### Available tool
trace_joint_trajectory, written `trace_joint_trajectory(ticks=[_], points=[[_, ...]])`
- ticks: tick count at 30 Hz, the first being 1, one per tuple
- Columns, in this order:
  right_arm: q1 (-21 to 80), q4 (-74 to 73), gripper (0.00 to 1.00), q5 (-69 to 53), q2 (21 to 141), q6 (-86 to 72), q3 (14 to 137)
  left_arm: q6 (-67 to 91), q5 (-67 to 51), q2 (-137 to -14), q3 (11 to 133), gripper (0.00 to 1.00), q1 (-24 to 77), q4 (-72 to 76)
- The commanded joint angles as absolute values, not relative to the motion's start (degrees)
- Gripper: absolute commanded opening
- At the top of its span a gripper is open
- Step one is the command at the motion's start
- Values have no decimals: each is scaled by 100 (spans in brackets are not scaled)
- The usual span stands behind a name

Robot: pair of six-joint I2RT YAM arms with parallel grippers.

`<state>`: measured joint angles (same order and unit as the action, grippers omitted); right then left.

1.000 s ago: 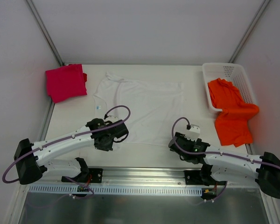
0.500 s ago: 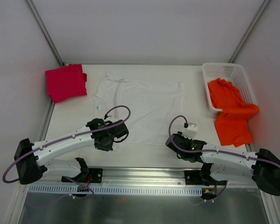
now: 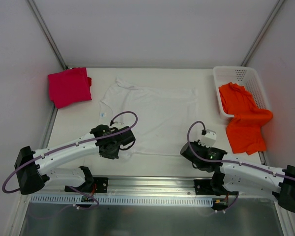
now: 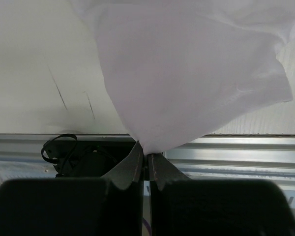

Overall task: Fold and stack the t-shirts
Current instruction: Fold the tshirt

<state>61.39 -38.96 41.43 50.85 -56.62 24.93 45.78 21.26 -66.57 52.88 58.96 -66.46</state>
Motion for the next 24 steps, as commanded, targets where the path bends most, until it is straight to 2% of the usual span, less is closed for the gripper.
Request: trace_joint_trajectory(ticks=[1, 5, 10, 18, 24], points=[[6135, -5446, 0, 4588, 4459, -5950, 2970, 4377, 2136, -6495, 5458, 0, 5950, -6767], [6135, -6002, 0, 4641, 3763, -5924, 3137, 4298, 2109, -6539, 5528, 0, 5950, -6785], [6135, -6337, 0, 4693, 3480, -5871, 3392, 4175, 2109, -6776, 5625, 0, 5950, -6768], [6135, -6363, 0, 5141, 4182, -5537, 3998, 3859, 2864, -7154, 6011, 0, 5880, -6514], [6065, -6171, 0, 5519, 5174, -5248, 4534, 3016, 2953, -7444, 6065, 0, 5652, -5310]])
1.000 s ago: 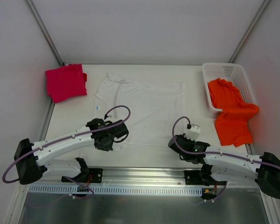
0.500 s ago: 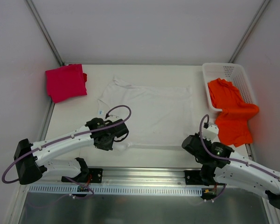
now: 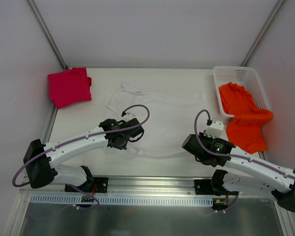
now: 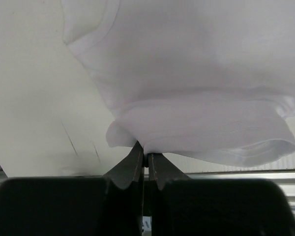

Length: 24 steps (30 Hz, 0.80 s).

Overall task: Fold and stack the t-shirts
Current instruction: Fold the tshirt

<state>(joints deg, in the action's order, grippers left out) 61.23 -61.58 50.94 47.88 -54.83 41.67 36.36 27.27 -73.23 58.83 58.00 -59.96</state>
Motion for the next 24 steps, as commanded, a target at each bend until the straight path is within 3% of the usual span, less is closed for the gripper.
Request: trace_joint_trajectory(ticks=[1, 12, 24], points=[[6056, -6109, 0, 5528, 5290, -5117, 4587, 2867, 2884, -7462, 6021, 0, 5590, -5117], [4800, -4580, 0, 5002, 5792, -3526, 4553, 1881, 2013, -8208, 6371, 0, 4352, -4070], [3402, -3419, 0, 4149, 6959, -2119, 5080, 1617, 2189, -9536, 7294, 0, 4025, -3709]])
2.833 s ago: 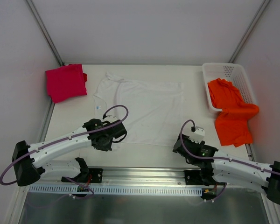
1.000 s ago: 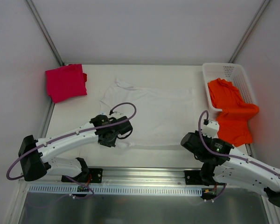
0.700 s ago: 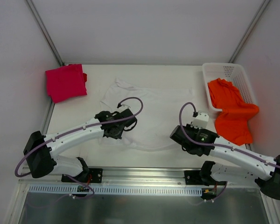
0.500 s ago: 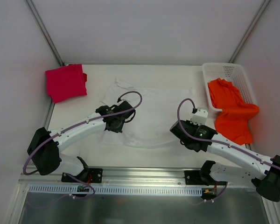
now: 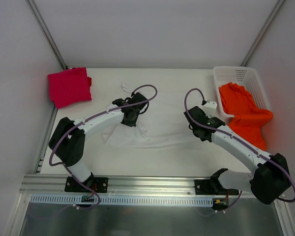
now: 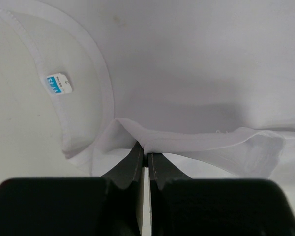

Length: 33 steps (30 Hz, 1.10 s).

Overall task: Fold and stack the t-shirts
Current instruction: Fold the tshirt

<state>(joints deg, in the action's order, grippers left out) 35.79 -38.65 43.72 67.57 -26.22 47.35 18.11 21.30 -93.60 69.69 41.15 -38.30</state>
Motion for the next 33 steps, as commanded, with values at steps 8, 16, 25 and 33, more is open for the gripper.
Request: trace_joint_trajectory(ticks=[8, 16, 25, 33], points=[[2963, -3024, 0, 3797, 7611, -1855, 5229, 1441, 2347, -9879, 7559, 0, 3885, -3604], [2637, -2936, 0, 3735, 8200, -1714, 5440, 1362, 2997, -10010, 7550, 0, 3666, -3533], [2294, -2769, 0, 3577, 8622, -1573, 5572, 1389, 2971, -10326, 7541, 0, 3445, -3226], [2127, -2707, 0, 3507, 9044, -1415, 5879, 1327, 2988, -10670, 7734, 0, 3261, -2918]])
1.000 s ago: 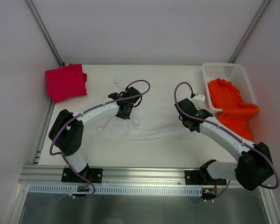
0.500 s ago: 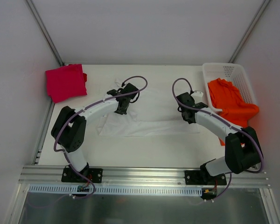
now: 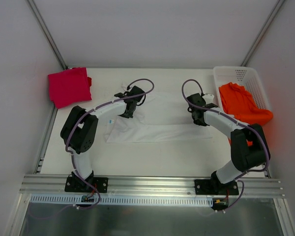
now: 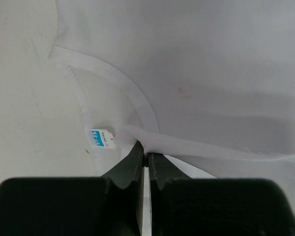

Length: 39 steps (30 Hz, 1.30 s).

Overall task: Fold and stack the t-shirts
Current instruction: Fold the tshirt

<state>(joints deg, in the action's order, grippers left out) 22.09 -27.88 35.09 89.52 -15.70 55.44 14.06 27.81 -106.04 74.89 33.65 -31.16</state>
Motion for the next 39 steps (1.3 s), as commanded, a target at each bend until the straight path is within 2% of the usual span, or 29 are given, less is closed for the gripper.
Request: trace_joint_trajectory(ticks=[1, 8, 9, 10, 11, 12, 13, 15, 16, 20, 26, 30, 33, 39], points=[[2101, -2698, 1, 3507, 9131, -1406, 5915, 1327, 2988, -10731, 7743, 0, 3243, -2909], [1969, -2654, 1, 3551, 9500, -1424, 6134, 1345, 3234, -10854, 7708, 0, 3111, -2716], [1960, -2646, 3, 3525, 9553, -1450, 6161, 1362, 3260, -10881, 7717, 0, 3085, -2690], [1934, -2663, 11, 3507, 9597, -1459, 6205, 1388, 3339, -10933, 7725, 0, 3059, -2672], [1934, -2654, 49, 3507, 9659, -1468, 6222, 1432, 3427, -10968, 7760, 0, 3041, -2663], [1925, -2654, 72, 3594, 9685, -1503, 6240, 1563, 3532, -11038, 7778, 4, 3024, -2680], [1925, -2741, 99, 3664, 9703, -1538, 6266, 1608, 3716, -11074, 7813, 37, 3015, -2672], [1925, -2847, 99, 3857, 9712, -1634, 6345, 1774, 3945, -11101, 7822, 90, 2997, -2672], [1916, -2917, 100, 3911, 9686, -1643, 6346, 1810, 4033, -11092, 7814, 99, 2997, -2681], [1925, -3155, 99, 4148, 9361, -1714, 6337, 1916, 4525, -10838, 7866, 99, 2979, -2689], [1960, -3418, 99, 4061, 8202, -1784, 6038, 1347, 4632, -10222, 8498, 99, 2927, -2654], [2039, -3700, 100, 3964, 7481, -1837, 5863, 811, 3922, -10764, 9201, 99, 2664, -2453], [2109, -3937, 99, 3911, 6805, -1846, 5626, 633, 2668, -11283, 9727, 99, 2418, -2215], [2109, -4262, 100, 3990, 5433, -1740, 5028, 720, 1689, -12067, 10256, 99, 2153, -2224]])
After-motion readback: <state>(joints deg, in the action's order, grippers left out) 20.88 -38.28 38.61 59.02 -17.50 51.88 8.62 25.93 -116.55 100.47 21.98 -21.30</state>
